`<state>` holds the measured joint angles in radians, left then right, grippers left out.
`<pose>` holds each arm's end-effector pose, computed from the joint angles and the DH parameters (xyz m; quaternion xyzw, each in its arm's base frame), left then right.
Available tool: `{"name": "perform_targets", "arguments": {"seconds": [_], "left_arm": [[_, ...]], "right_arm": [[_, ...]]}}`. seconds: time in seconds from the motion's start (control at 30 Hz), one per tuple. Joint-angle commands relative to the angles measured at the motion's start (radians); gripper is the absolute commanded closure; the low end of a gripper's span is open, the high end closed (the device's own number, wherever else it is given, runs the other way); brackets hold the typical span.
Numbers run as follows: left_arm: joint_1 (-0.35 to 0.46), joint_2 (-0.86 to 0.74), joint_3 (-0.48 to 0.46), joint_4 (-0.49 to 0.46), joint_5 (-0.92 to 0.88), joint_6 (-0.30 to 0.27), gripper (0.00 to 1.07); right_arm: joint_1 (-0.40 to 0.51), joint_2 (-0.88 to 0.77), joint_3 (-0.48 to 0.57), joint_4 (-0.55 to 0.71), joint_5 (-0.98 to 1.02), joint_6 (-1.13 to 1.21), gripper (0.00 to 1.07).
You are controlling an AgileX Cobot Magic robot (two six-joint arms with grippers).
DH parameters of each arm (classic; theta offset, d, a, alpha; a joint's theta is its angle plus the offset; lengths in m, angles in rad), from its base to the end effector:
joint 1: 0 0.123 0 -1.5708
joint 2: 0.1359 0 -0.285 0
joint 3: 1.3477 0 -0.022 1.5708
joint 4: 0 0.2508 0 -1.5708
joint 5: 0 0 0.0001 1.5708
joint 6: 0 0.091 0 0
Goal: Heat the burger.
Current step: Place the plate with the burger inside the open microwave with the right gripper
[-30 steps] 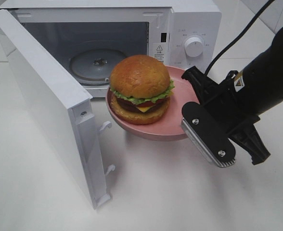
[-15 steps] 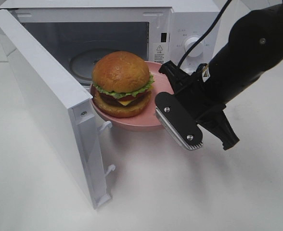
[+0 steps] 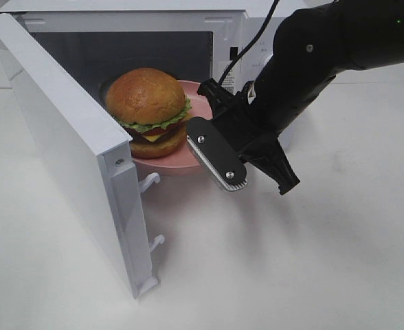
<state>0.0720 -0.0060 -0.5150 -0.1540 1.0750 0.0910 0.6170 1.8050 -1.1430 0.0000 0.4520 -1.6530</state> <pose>-0.0078 -0.0129 0.2810 0.0124 0.8489 -0.0340 0.5274 0.3039 0.2156 0.1929 -0.8732 0.4066 -0.1330 0.2334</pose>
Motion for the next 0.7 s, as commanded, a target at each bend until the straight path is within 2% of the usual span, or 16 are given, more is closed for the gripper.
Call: {"name": "perform_targets", "arguments": {"seconds": [0.03,0.27,0.7], "left_arm": [[0.003,-0.016,-0.001,-0.007,-0.008,-0.001,0.07],[0.003,-0.016,-0.001,-0.007,-0.008,-0.001,0.07],[0.003,-0.016,-0.001,-0.007,-0.008,-0.001,0.07]], "right_arm": [[-0.009,0.029,-0.067,0.0,-0.074,0.032,1.07],[-0.009,0.083,-0.135,-0.017,-0.066,0.082,1.07],[-0.009,0.21,-0.332,-0.102,-0.003,0.222,1.07]]}}
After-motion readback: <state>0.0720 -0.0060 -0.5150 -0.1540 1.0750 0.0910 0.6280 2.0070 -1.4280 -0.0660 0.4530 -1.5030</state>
